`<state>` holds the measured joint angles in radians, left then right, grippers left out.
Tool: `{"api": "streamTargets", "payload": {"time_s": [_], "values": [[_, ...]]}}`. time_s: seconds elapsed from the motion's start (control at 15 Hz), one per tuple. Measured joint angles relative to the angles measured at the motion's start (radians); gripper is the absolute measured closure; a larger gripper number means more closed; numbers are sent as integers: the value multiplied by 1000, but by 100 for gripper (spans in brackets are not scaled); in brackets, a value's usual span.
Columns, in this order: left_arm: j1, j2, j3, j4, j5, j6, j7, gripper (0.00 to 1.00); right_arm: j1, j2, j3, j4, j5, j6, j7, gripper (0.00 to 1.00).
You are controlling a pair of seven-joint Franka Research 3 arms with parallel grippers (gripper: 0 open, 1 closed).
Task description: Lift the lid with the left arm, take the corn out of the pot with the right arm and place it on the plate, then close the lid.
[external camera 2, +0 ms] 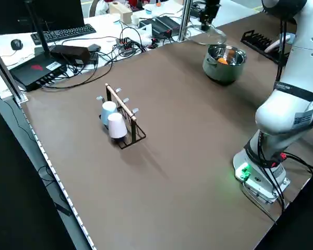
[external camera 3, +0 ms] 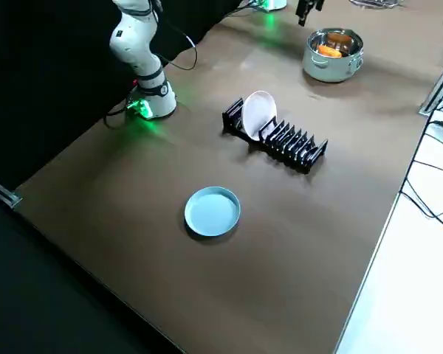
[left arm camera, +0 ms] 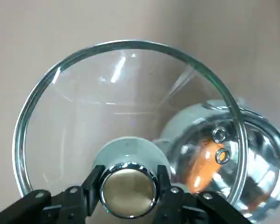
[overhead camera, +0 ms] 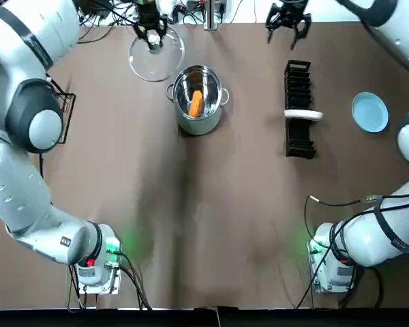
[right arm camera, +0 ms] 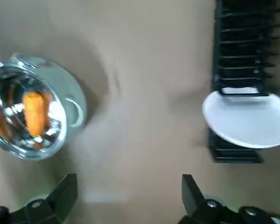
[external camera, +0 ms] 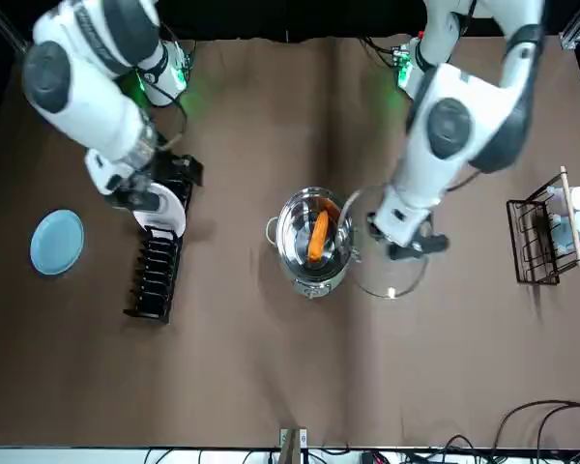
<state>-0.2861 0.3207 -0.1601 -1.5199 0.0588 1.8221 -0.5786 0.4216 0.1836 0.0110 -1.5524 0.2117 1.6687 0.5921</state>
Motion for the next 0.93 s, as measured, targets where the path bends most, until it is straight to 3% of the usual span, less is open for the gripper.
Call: {"api": "streamTargets", "payload": {"time_s": [0.33,0.6,0.93], "values": [[94,-4,-3,-3,0,-48,138,49,147,183,1,125,-1,189,262,3],[138,-12,-3,-6,0,-58,203,49,229,328,-1,172,-1,410,321,3],[141,-20,-8,-10,0,-71,214,49,312,467,-3,234,-1,567,371,6]]}}
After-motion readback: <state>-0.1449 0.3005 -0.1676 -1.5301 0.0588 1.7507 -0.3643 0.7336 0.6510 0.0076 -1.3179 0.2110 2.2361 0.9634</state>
